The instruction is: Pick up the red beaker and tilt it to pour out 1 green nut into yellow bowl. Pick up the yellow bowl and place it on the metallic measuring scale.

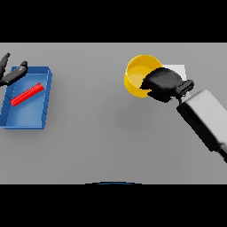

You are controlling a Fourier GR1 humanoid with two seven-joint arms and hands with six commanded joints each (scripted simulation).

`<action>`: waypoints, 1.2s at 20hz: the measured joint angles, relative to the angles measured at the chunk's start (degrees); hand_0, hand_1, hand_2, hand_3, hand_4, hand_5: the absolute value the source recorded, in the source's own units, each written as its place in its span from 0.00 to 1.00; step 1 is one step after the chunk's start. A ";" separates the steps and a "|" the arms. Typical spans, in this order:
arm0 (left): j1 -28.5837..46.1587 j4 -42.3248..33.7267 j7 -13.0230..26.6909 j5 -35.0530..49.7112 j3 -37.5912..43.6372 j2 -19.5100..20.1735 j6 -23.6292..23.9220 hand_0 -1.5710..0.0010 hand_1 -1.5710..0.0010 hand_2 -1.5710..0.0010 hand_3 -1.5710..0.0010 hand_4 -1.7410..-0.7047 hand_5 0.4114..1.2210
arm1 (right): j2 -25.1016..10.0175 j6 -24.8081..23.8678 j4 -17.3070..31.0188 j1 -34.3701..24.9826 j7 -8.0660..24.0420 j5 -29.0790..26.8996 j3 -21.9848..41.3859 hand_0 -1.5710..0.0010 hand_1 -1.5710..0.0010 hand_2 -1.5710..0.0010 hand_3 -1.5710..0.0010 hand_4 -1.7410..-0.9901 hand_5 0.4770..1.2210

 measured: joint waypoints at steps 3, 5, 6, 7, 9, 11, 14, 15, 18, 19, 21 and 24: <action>0.28 -1.15 0.61 0.24 -0.25 -0.27 0.12 1.00 1.00 1.00 1.00 0.87 0.40 | -1.45 -2.88 3.65 -1.40 -0.44 0.32 -1.81 0.00 0.00 0.02 0.27 0.00 1.00; 0.51 -1.69 1.28 0.15 -0.29 -0.02 0.24 1.00 1.00 1.00 1.00 0.86 0.42 | -1.95 -5.51 7.17 -1.77 -1.29 1.14 -2.23 0.00 0.00 0.01 0.26 0.00 1.00; 1.28 -2.16 1.46 0.38 -0.18 0.30 0.04 1.00 1.00 1.00 1.00 0.86 0.43 | -2.21 -6.71 9.51 -2.29 -1.81 1.23 -2.80 0.00 0.00 0.01 0.26 0.00 1.00; 1.37 -2.83 2.46 0.32 -0.35 0.23 0.29 1.00 1.00 1.00 1.00 0.86 0.43 | -1.87 -7.89 11.55 -2.82 -1.25 1.55 -3.07 0.00 0.00 0.01 0.27 0.00 1.00; 1.37 -4.09 3.97 0.39 -0.46 0.04 0.92 1.00 1.00 1.00 1.00 0.85 0.43 | -1.78 -9.09 15.90 -4.37 -2.10 1.36 -4.00 0.00 0.00 0.02 0.26 0.00 1.00; 1.28 -4.02 4.54 0.59 -0.11 0.39 0.84 1.00 1.00 1.00 1.00 0.85 0.45 | -1.86 -10.48 19.26 -4.31 -2.91 1.39 -4.39 0.00 0.00 0.03 0.26 0.00 1.00; 0.49 -3.91 5.65 0.28 -0.47 0.22 0.87 1.00 1.00 1.00 1.00 0.85 0.47 | -0.84 -13.57 24.89 -4.76 -3.97 1.78 -4.83 0.00 0.00 0.08 0.21 0.00 1.00; 0.01 -3.36 5.96 0.09 -0.69 -0.23 1.01 1.00 1.00 1.00 1.00 0.85 0.48 | -0.83 -13.89 26.29 -4.79 -4.88 1.75 -4.86 0.00 0.00 0.09 0.18 0.00 1.00; 0.35 -3.23 5.37 -0.27 -0.90 0.02 0.82 1.00 1.00 1.00 1.00 0.85 0.49 | -0.20 -14.86 29.50 -5.53 -5.51 1.45 -5.37 0.00 0.00 0.12 0.13 0.00 1.00; 0.88 -3.85 5.39 -0.10 -0.77 0.19 0.92 1.00 1.00 1.00 1.00 0.85 0.49 | 0.42 -15.34 30.25 -5.28 -5.15 1.43 -5.37 0.00 0.00 0.12 0.13 0.00 1.00; 1.00 -3.64 5.41 -0.25 -0.83 0.00 1.16 1.00 1.00 1.00 1.00 0.86 0.48 | 1.00 -16.12 32.14 -5.98 -4.96 1.86 -5.25 0.00 0.00 0.12 0.11 0.00 1.00; 0.61 -3.47 5.66 0.09 -0.50 0.37 0.71 1.00 1.00 1.00 1.00 0.87 0.47 | 1.04 -15.27 32.50 -5.69 -5.32 1.54 -4.99 0.00 0.00 0.12 0.10 0.00 1.00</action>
